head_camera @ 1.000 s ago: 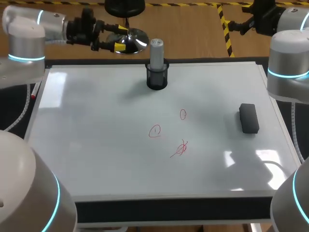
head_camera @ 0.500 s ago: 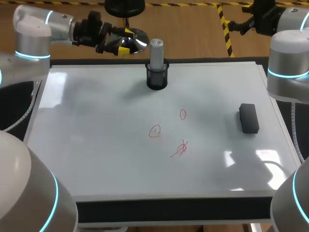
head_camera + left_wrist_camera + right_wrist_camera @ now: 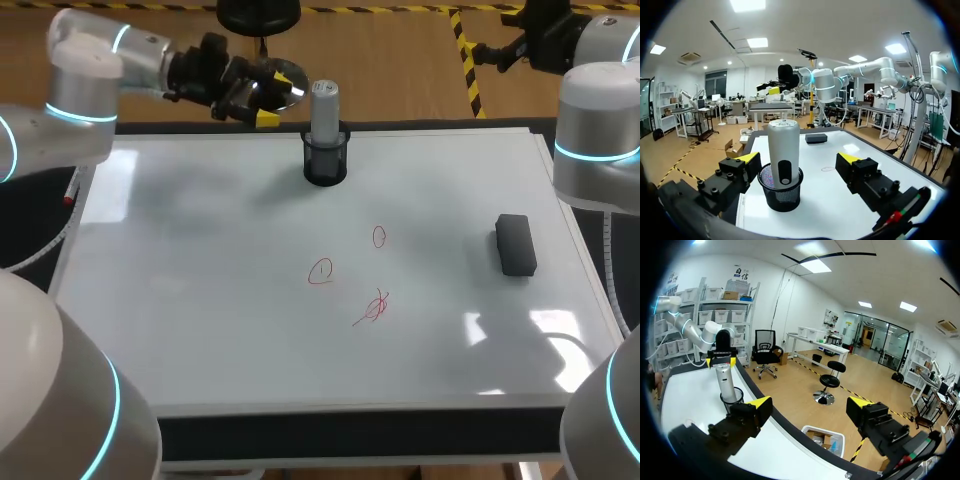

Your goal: Pick up the inspection probe, press it on each red-marked spot on the whiteboard one by one, put down the probe, pick up the eraser, and wipe off all the red marks.

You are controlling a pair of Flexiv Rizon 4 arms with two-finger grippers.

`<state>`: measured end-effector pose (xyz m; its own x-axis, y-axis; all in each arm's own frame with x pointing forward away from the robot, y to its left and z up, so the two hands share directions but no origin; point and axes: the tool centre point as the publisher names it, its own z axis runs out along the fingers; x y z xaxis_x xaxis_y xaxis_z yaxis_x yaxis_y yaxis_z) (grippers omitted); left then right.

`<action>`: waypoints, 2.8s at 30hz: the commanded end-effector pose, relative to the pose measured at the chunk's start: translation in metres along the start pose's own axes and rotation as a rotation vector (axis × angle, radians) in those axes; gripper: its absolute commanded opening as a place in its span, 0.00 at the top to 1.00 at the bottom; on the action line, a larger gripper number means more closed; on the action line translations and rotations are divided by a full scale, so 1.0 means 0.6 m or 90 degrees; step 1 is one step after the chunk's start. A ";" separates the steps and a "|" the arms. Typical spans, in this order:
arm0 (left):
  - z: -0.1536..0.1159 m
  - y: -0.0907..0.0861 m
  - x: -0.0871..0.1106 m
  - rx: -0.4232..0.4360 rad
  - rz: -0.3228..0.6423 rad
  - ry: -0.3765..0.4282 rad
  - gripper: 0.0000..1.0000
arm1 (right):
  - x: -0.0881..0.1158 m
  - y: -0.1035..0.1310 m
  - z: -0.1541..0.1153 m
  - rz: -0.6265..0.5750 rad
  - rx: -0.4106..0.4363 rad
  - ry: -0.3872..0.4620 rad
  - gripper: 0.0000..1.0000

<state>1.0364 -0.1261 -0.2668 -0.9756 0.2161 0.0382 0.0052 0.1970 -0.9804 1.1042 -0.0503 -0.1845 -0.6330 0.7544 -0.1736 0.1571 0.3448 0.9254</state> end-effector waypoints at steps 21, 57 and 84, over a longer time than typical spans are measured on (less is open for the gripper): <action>0.062 0.047 -0.016 -0.026 -0.008 0.033 0.00 | 0.000 0.000 0.000 0.000 0.000 0.000 0.00; 0.134 0.066 -0.035 -0.042 0.002 0.039 0.00 | 0.000 0.000 0.000 0.000 0.000 0.000 0.00; 0.147 0.068 -0.043 -0.028 -0.006 0.042 1.00 | 0.000 0.000 0.000 0.000 0.000 0.000 0.00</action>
<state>1.0370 -0.2075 -0.3233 -0.9630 0.2629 0.0597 0.0064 0.2436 -0.9699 1.1042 -0.0503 -0.1845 -0.6330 0.7544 -0.1736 0.1571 0.3448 0.9254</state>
